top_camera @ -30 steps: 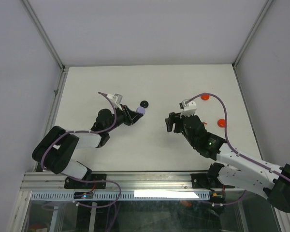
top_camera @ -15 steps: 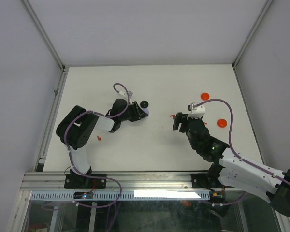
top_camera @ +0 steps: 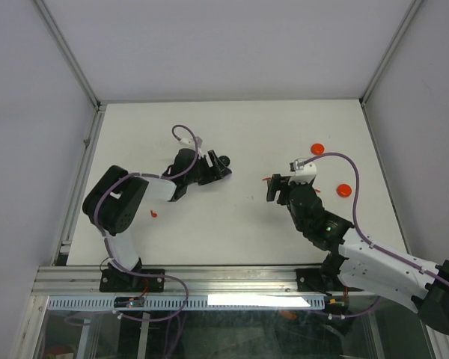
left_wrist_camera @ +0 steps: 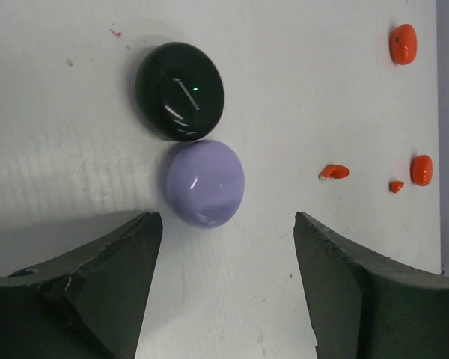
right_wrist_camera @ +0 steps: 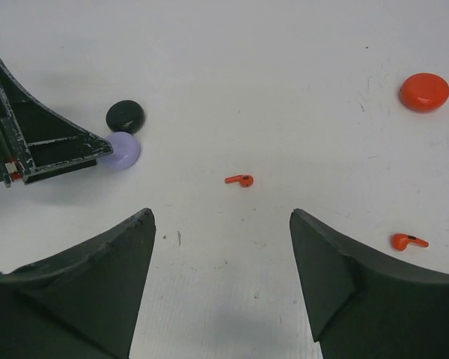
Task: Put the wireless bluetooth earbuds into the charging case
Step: Place the charging case at the center of the board, then pick up the charging case at the center of the board.
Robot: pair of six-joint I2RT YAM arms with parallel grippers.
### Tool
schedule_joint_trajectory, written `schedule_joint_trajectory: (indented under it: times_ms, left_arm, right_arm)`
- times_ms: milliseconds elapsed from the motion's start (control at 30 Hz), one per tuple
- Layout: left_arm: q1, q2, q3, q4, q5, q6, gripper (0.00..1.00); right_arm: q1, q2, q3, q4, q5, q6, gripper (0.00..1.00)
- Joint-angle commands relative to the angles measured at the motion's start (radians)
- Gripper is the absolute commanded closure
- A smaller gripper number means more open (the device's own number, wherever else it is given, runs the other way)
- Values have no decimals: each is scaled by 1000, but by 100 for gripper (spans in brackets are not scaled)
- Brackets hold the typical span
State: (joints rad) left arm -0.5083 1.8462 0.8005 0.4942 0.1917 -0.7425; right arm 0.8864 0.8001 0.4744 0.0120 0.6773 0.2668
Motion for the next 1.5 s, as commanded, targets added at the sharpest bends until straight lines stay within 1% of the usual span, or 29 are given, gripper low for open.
schedule_joint_trajectory:
  times_ms: [0,33,100,167,333,467,600,733,867,1033,1100,1200,1367,1467]
  left_arm:
    - [14,-116,-32,-160,-117,28,24]
    - [14,-141,-30,-194,-135,38,21]
    - [16,-204,-17,-284,-170,65,8]
    - [16,-268,-17,-357,-198,100,2]
    - [25,-483,-39,-524,-271,162,1]
    - [37,-682,-13,-685,-327,205,1]
    - [40,-845,48,-832,-346,260,1]
    - [40,-966,103,-946,-350,375,1]
    - [41,-1078,46,-943,-403,454,1]
    - [40,-1120,-41,-927,-454,498,1]
    - [40,-1124,-58,-925,-447,507,1]
    - [40,-1136,-80,-918,-399,504,1]
    - [40,-1131,-92,-916,-375,506,1]
    - [43,-1135,-90,-920,-380,507,1]
  right_arm:
    - [-8,11,22,57,23,5,24]
    - [-11,17,33,41,18,9,23]
    - [-17,31,59,-4,7,23,21]
    - [-22,51,86,-78,-5,37,18]
    - [-49,96,149,-236,-10,96,14]
    - [-97,105,180,-333,-10,133,10]
    - [-178,120,208,-416,-34,153,7]
    - [-295,153,233,-491,-74,201,3]
    - [-436,176,222,-510,-99,262,1]
    - [-619,205,214,-499,-137,320,1]
    - [-675,222,215,-496,-115,335,1]
    - [-773,251,211,-472,-114,331,1]
    - [-943,339,223,-390,-218,307,3]
    - [-1021,444,260,-367,-282,283,4]
